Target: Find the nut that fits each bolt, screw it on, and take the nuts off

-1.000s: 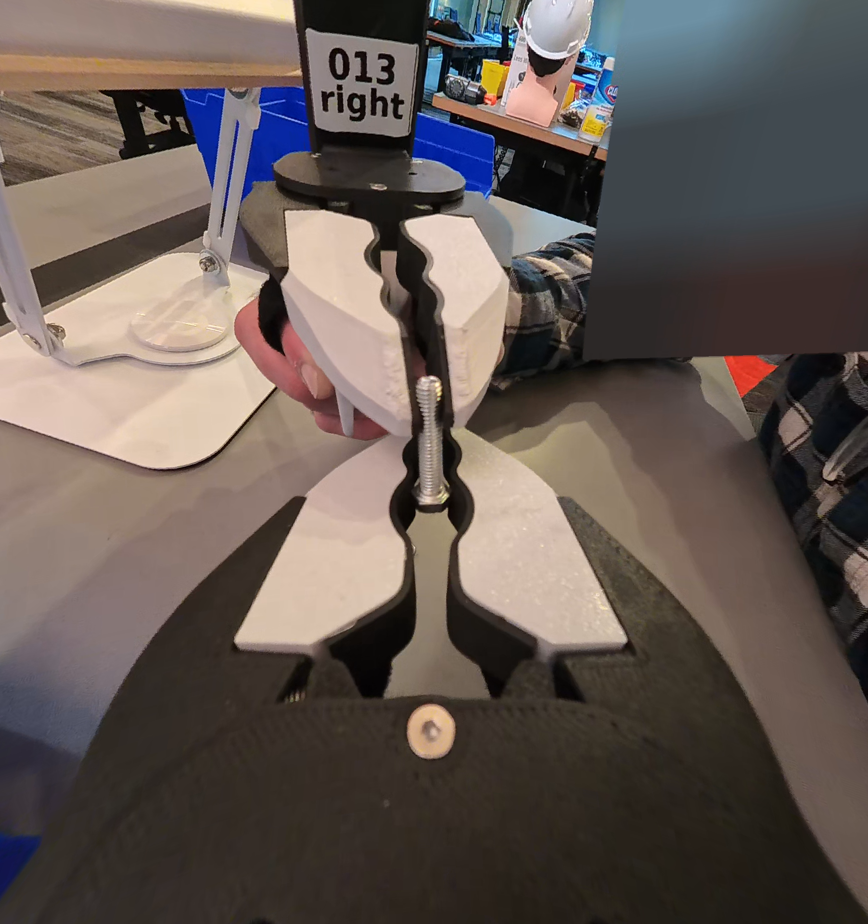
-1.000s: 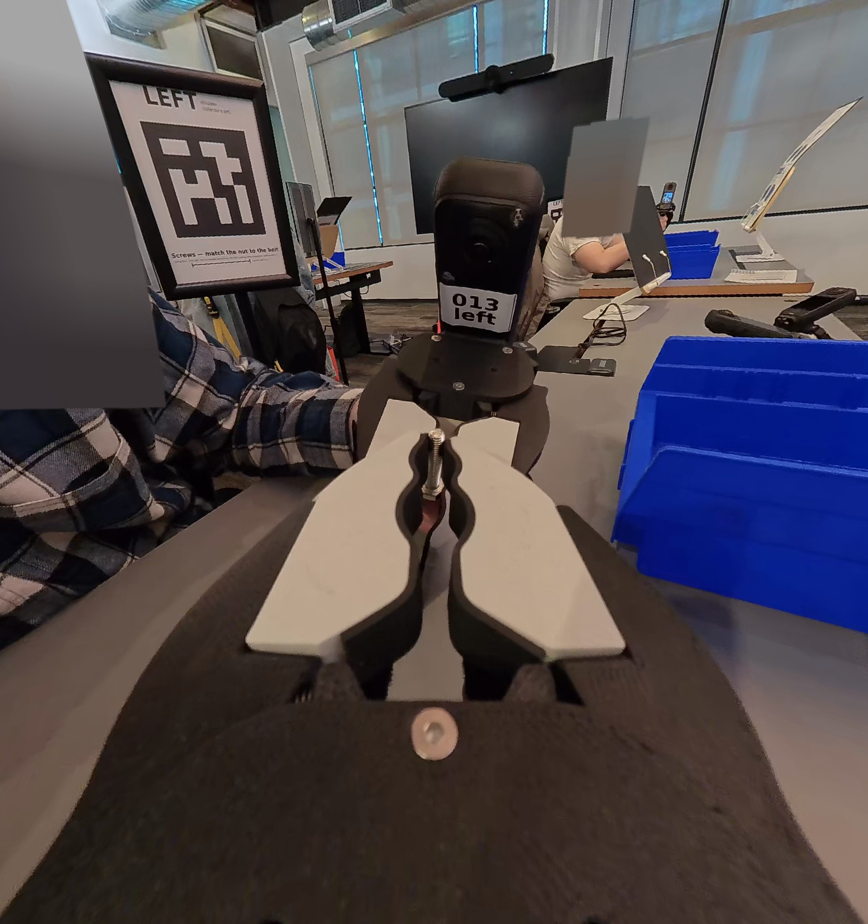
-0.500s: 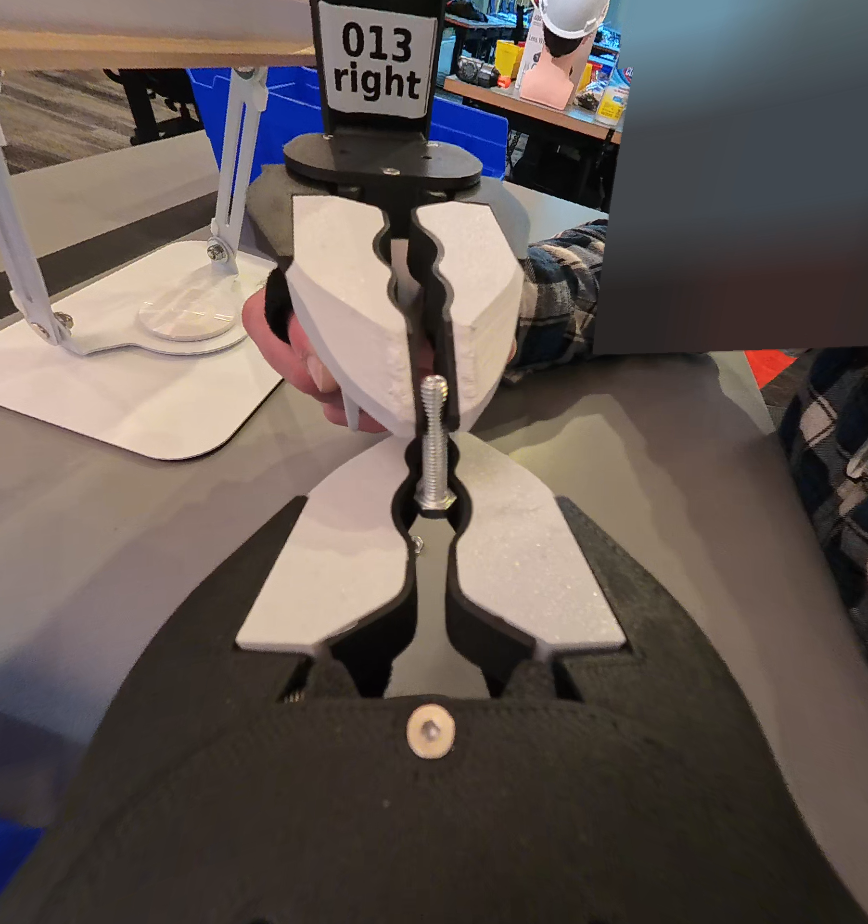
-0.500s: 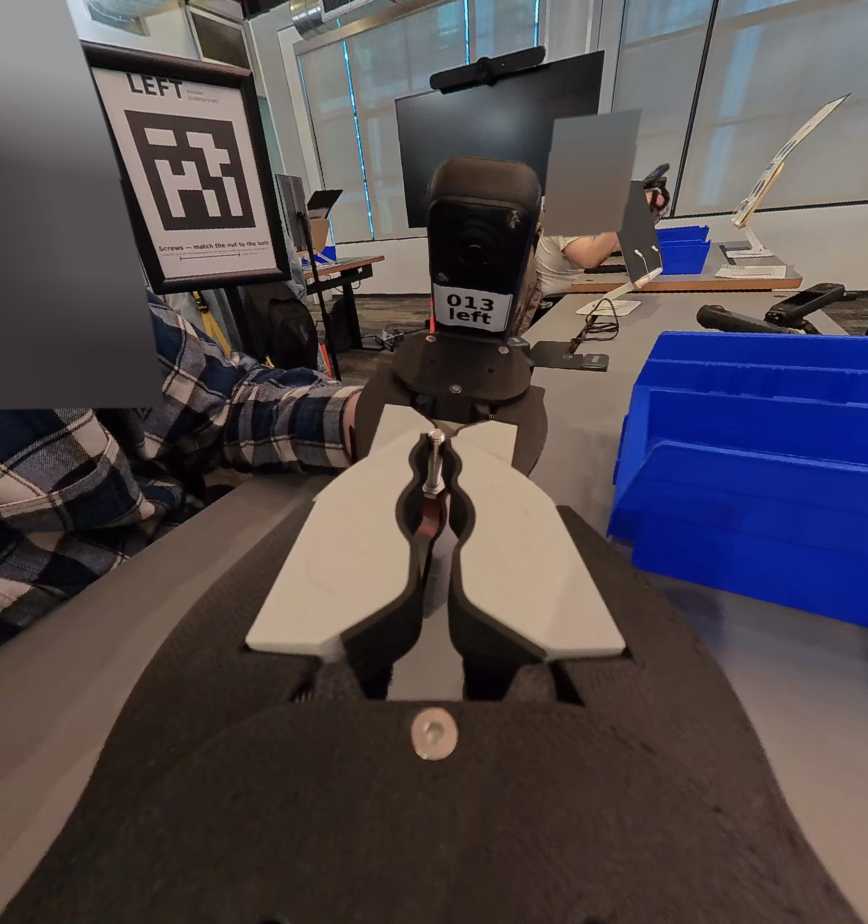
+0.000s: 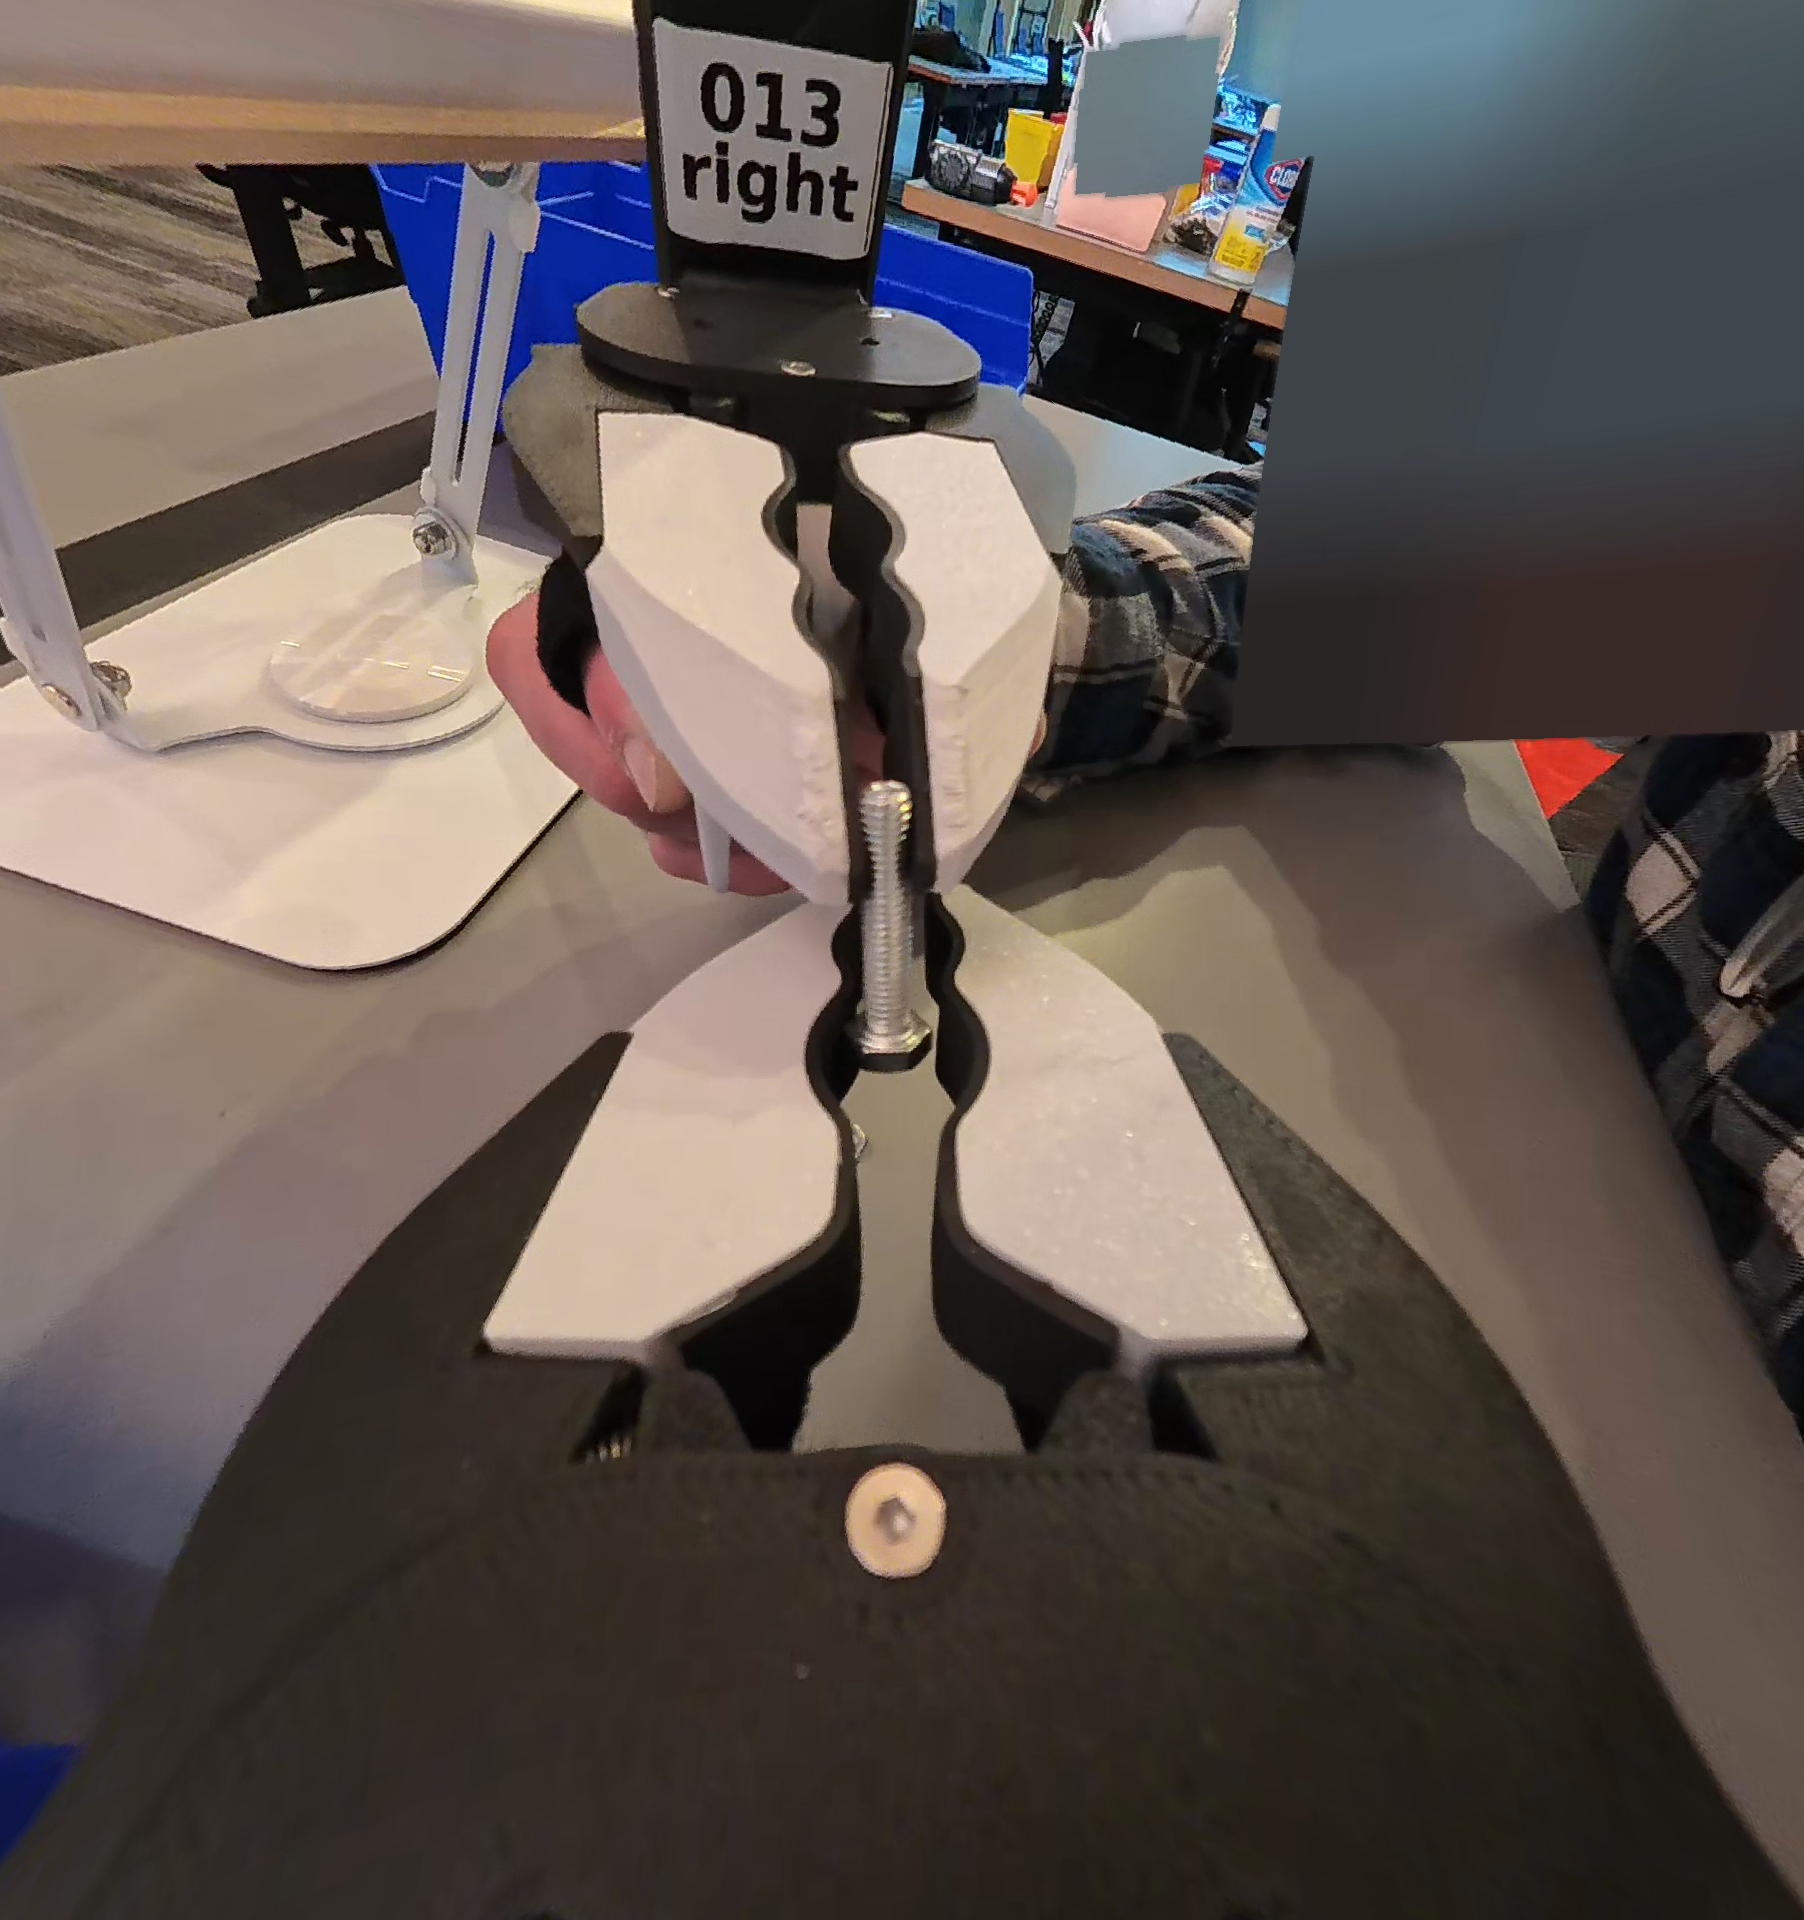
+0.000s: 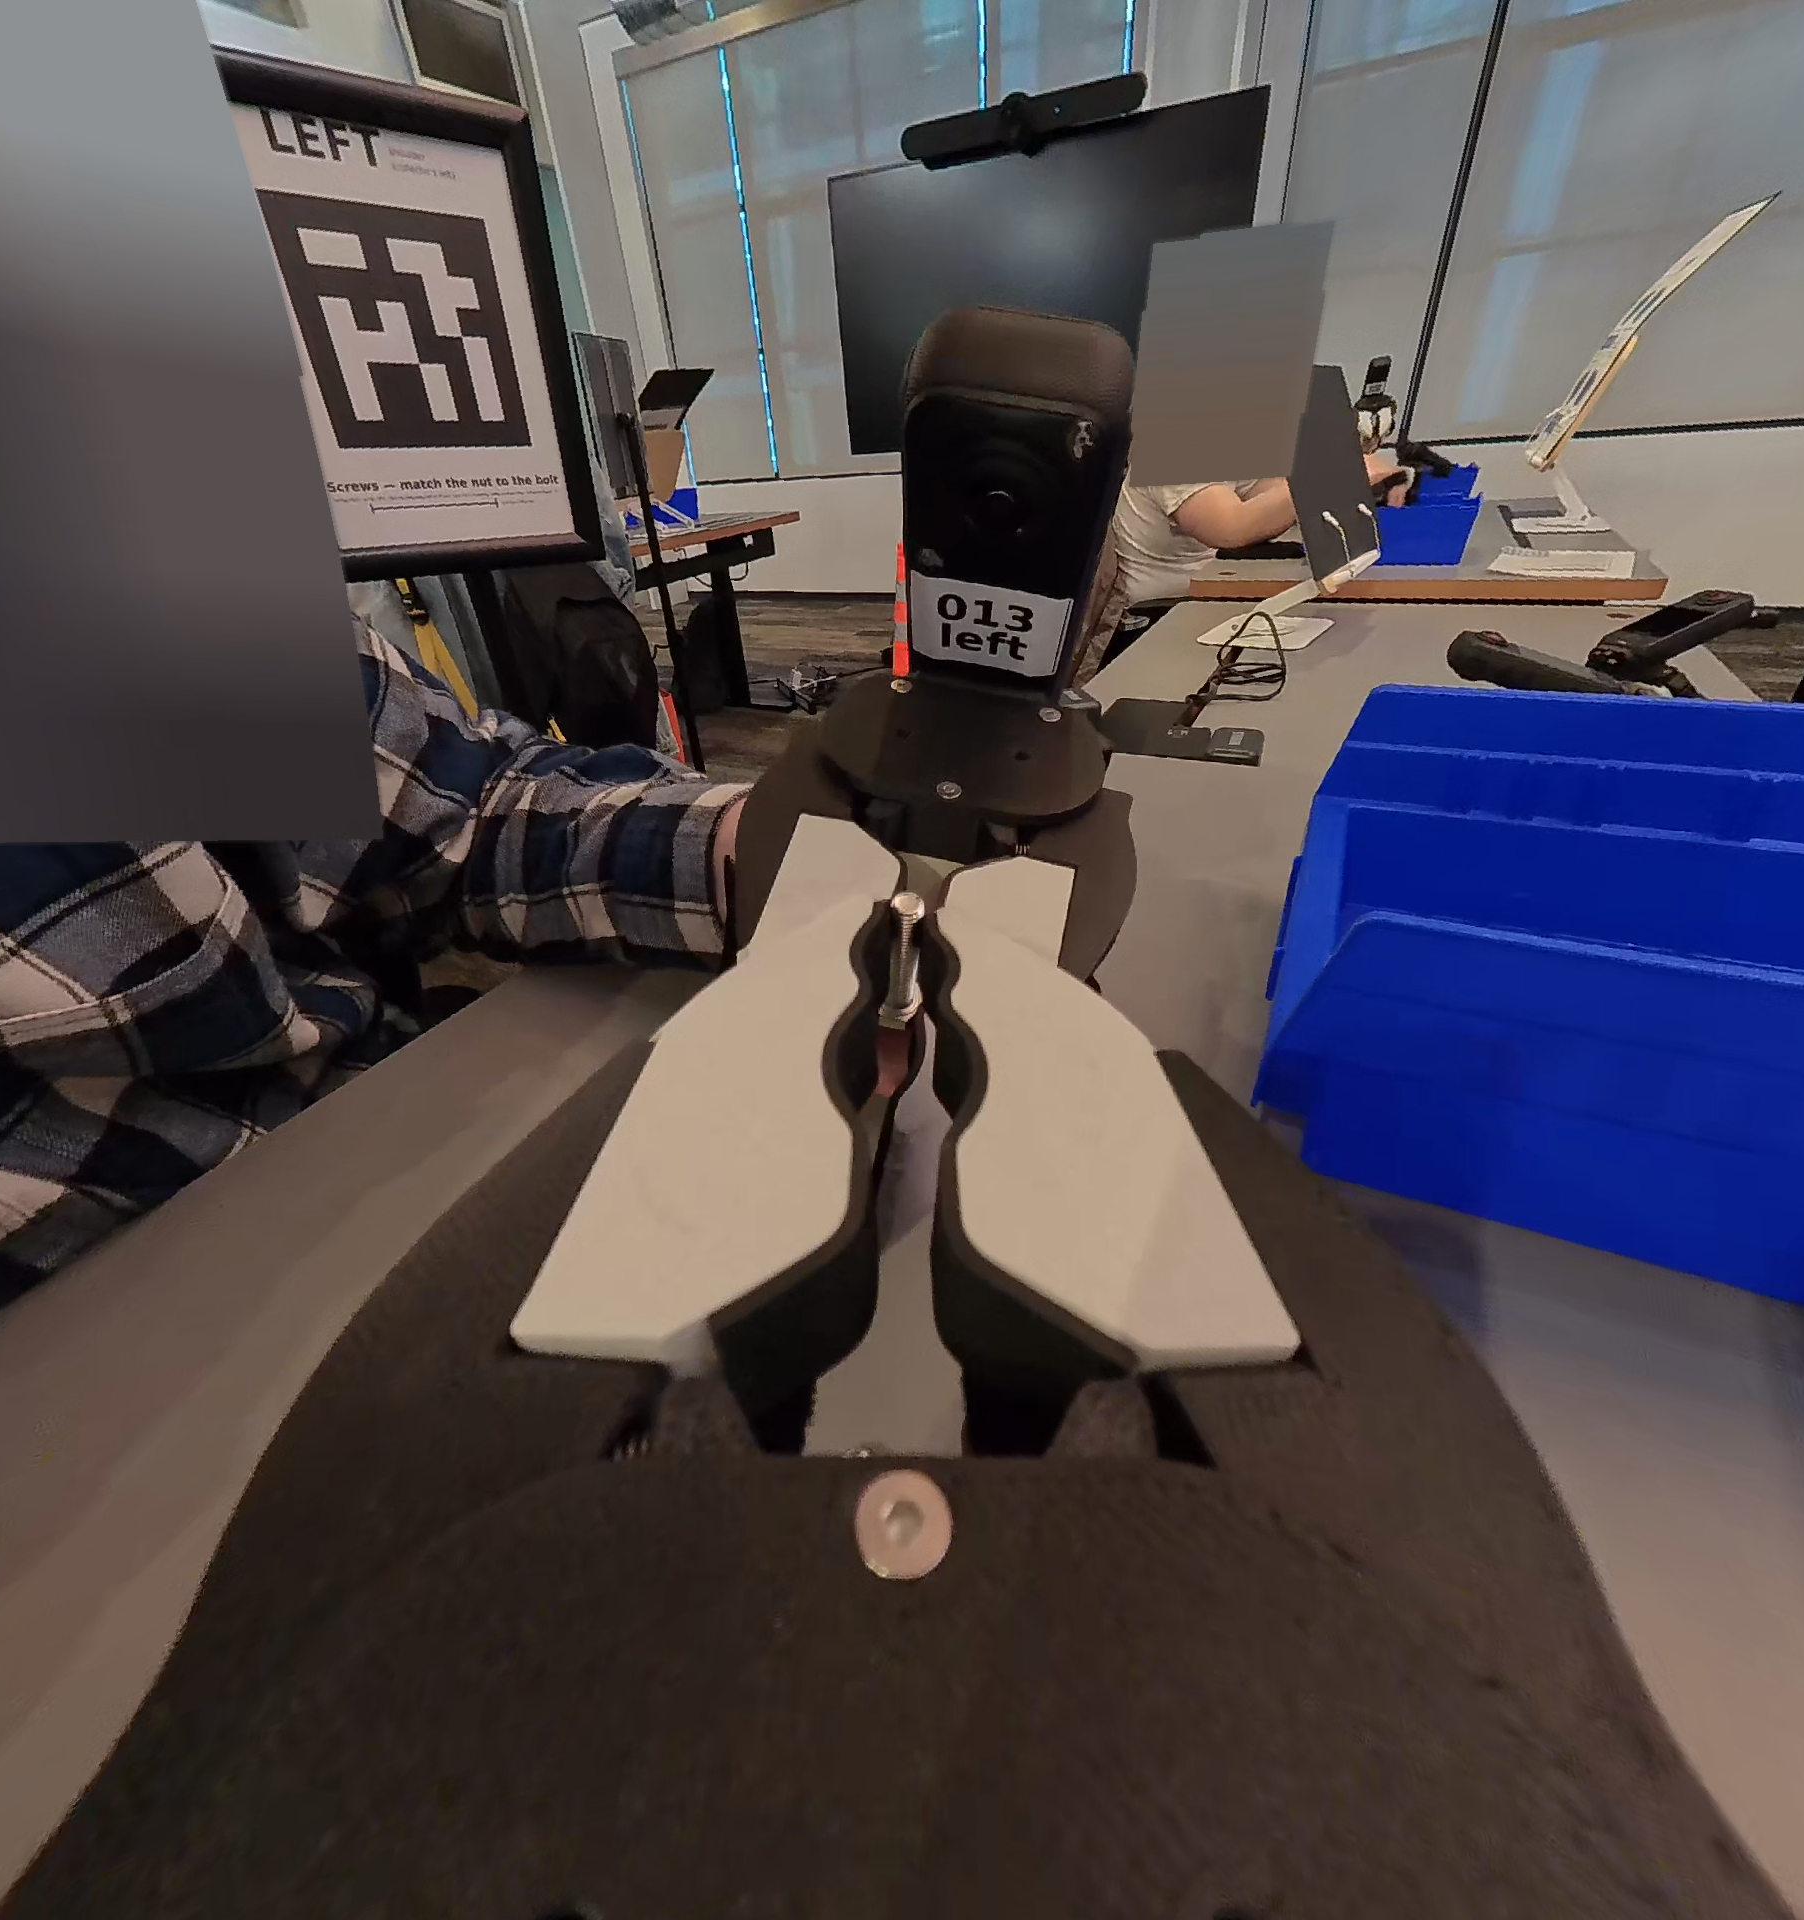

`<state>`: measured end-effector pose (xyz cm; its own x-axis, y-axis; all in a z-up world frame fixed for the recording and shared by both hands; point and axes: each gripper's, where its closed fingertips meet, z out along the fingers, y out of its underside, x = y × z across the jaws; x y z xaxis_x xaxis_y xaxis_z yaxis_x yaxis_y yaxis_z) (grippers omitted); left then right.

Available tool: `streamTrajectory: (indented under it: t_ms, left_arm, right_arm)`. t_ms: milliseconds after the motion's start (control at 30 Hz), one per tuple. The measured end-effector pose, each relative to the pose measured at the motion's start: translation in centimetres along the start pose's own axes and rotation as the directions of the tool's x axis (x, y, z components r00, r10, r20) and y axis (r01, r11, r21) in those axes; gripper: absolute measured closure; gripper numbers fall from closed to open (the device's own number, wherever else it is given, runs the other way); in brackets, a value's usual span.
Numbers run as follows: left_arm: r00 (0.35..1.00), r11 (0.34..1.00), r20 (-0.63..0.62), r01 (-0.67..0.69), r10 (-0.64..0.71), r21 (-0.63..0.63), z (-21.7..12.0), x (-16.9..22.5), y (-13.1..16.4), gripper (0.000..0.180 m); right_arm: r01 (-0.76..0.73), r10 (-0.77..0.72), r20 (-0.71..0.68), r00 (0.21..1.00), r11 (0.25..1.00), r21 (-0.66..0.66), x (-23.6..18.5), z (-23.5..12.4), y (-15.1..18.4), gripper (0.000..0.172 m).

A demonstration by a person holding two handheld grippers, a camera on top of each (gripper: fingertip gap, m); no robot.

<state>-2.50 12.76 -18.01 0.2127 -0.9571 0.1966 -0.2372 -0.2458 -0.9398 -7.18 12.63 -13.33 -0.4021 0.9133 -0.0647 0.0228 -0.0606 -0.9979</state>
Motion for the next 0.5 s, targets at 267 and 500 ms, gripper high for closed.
streamTrajectory:
  t_ms: [267,500]
  left_arm:
    - [1.0,1.0,-0.012,0.007,-0.007,0.006,-0.03,0.12,-0.06,0.17]
    - [1.0,1.0,-0.016,0.002,-0.003,-0.011,0.07,0.22,0.18,0.168]
  right_arm:
    - [-0.002,0.002,0.004,1.0,1.0,-0.001,-0.04,-0.07,-0.03,0.166]
    - [-0.011,0.011,0.022,1.0,1.0,-0.007,-0.14,-0.14,0.09,0.166]
